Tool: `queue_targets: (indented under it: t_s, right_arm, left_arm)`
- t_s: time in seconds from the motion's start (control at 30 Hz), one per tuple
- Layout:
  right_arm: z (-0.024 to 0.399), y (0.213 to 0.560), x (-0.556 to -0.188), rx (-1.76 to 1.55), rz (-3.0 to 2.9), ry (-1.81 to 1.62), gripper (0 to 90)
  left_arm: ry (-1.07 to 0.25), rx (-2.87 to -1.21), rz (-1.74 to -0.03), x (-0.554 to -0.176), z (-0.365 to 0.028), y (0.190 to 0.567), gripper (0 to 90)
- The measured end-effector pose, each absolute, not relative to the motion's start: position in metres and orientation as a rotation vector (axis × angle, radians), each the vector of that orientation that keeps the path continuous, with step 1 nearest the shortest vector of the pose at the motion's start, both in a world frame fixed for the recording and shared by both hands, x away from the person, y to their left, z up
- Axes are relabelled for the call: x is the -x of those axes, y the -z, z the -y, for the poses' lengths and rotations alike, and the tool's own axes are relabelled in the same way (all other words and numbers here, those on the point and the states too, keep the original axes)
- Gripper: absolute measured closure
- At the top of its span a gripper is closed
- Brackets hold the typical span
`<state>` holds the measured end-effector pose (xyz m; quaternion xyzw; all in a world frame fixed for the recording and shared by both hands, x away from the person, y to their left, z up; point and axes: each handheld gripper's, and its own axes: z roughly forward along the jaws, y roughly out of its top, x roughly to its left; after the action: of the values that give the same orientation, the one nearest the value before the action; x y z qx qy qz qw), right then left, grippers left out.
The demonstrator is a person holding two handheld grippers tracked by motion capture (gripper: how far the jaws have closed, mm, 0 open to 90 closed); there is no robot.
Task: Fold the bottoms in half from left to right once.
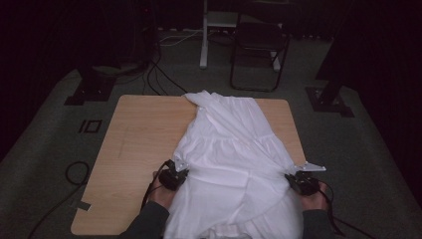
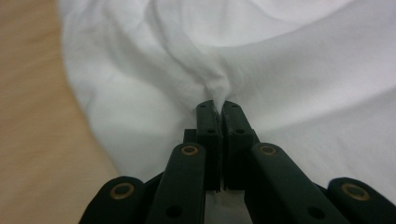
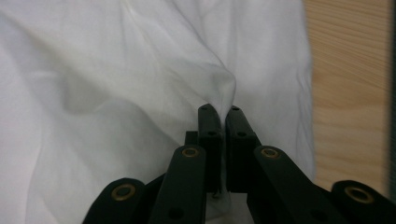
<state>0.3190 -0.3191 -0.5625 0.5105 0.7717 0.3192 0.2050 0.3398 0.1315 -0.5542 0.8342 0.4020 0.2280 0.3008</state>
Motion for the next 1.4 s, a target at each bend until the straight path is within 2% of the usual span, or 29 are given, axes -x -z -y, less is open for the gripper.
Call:
queue_targets:
  t_s: [0.13,0.2,0.27,0.37,0.43,0.47,0.5,0.57,0.63,0.7,0.9,1.1,1.37,1.4]
  right_arm:
    - [0.300,0.562,-0.328,-1.372,-2.188,-0.891,87.0]
    - [0.283,0.561,-0.345,-1.335,-2.206,-0.886,87.1]
    - [0.283,0.561,-0.345,-1.335,-2.206,-0.886,87.1]
    - [0.274,0.562,-0.373,-1.352,-2.174,-0.919,86.9]
    - [0.275,0.562,-0.386,-1.381,-2.145,-0.924,87.0]
    - [0.275,0.561,-0.391,-1.398,-2.136,-0.918,86.7]
    - [0.276,0.560,-0.395,-1.411,-2.133,-0.905,84.2]
    - [0.276,0.556,-0.399,-1.438,-2.129,-0.853,66.4]
    - [0.278,0.548,-0.394,-1.444,-2.089,-0.868,56.8]
    - [0.279,0.537,-0.386,-1.428,-2.043,-0.942,53.1]
    - [0.254,0.510,-0.371,-1.257,-2.077,-1.062,49.6]
    - [0.225,0.513,-0.380,-1.175,-2.178,-1.084,49.9]
    - [0.206,0.544,-0.405,-1.230,-2.287,-0.988,47.2]
    - [0.204,0.549,-0.405,-1.213,-2.335,-0.951,67.9]
  left_arm:
    - [-0.661,-2.192,-1.164,-0.369,-0.151,0.552,88.1]
    - [-0.700,-2.198,-1.203,-0.385,-0.156,0.550,88.1]
    - [-0.722,-2.198,-1.218,-0.392,-0.158,0.550,88.1]
    - [-0.751,-2.193,-1.273,-0.418,-0.160,0.547,87.9]
    - [-0.733,-2.178,-1.286,-0.426,-0.158,0.546,85.1]
    - [-0.734,-2.166,-1.282,-0.427,-0.158,0.547,80.3]
    - [-0.726,-2.162,-1.283,-0.427,-0.159,0.546,74.1]
    - [-0.698,-2.120,-1.280,-0.420,-0.163,0.542,63.1]
    - [-0.680,-2.077,-1.242,-0.408,-0.170,0.536,58.0]
    - [-0.657,-2.046,-1.219,-0.395,-0.177,0.530,55.0]
    - [-0.624,-2.018,-1.188,-0.354,-0.195,0.525,51.5]
    - [-0.567,-2.036,-1.204,-0.325,-0.209,0.540,50.6]
    - [-0.464,-2.073,-1.201,-0.312,-0.206,0.556,50.2]
    - [-0.482,-2.079,-1.191,-0.311,-0.204,0.558,58.3]
